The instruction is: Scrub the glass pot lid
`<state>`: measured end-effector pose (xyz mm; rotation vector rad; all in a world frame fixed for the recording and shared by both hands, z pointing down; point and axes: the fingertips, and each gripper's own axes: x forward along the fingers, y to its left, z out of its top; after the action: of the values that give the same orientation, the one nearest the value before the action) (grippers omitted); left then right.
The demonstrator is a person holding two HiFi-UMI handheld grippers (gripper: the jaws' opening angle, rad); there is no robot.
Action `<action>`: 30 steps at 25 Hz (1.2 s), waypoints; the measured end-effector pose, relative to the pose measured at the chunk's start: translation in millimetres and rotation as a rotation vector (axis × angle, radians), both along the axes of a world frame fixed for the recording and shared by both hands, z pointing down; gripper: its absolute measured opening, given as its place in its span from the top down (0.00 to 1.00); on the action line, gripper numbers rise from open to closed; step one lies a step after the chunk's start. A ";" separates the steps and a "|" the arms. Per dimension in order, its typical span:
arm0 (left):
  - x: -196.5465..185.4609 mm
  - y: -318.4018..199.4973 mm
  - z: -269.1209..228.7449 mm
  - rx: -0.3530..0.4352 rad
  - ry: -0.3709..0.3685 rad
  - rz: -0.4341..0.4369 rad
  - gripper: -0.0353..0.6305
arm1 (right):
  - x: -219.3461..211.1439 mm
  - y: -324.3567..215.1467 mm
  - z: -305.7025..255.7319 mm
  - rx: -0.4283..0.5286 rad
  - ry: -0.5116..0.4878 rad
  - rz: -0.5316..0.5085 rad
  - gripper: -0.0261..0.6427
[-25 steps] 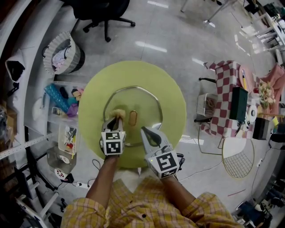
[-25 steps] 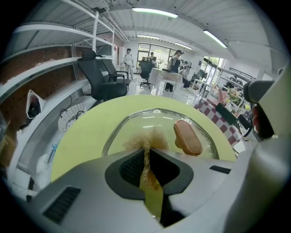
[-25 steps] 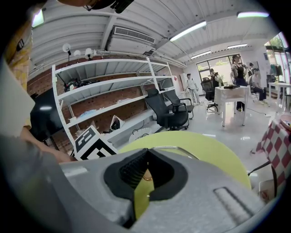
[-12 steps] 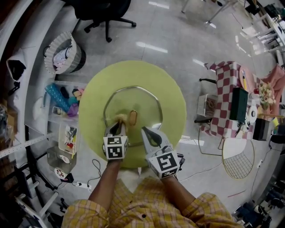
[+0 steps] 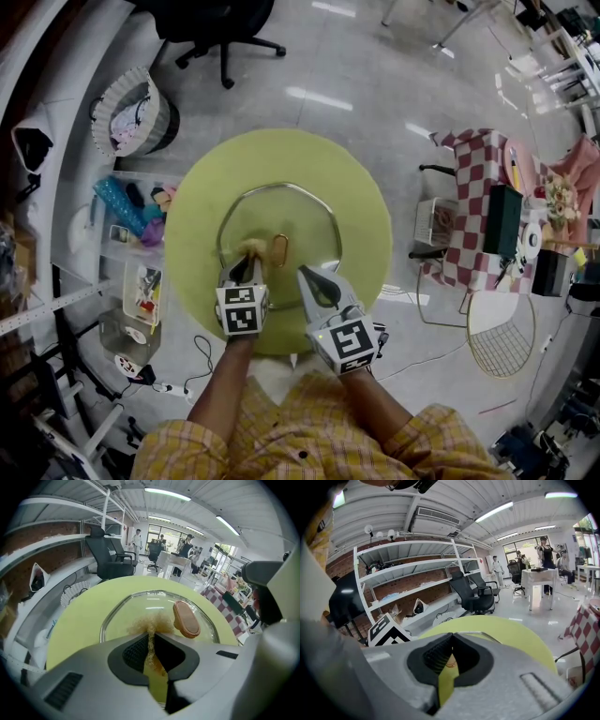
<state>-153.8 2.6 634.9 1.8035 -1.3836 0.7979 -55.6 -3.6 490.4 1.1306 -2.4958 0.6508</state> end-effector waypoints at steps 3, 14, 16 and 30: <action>-0.6 -7.1 1.0 0.013 -0.017 0.016 0.89 | 0.1 -1.7 1.5 -0.002 0.002 0.000 0.97; -7.5 -33.7 -0.8 0.030 -0.020 0.006 0.89 | 0.6 -5.4 3.0 -0.005 0.003 0.003 0.97; -9.0 -40.7 -1.2 0.037 -0.027 0.008 0.89 | 1.9 -6.1 4.2 -0.008 0.005 0.006 0.96; -20.5 -83.9 3.8 0.046 -0.060 0.017 0.89 | 8.2 -15.5 9.9 -0.025 0.009 0.031 0.97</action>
<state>-174.4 -81.3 638.7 1.8424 -1.4374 0.8410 -47.4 -19.1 500.4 1.1631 -2.4598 0.6819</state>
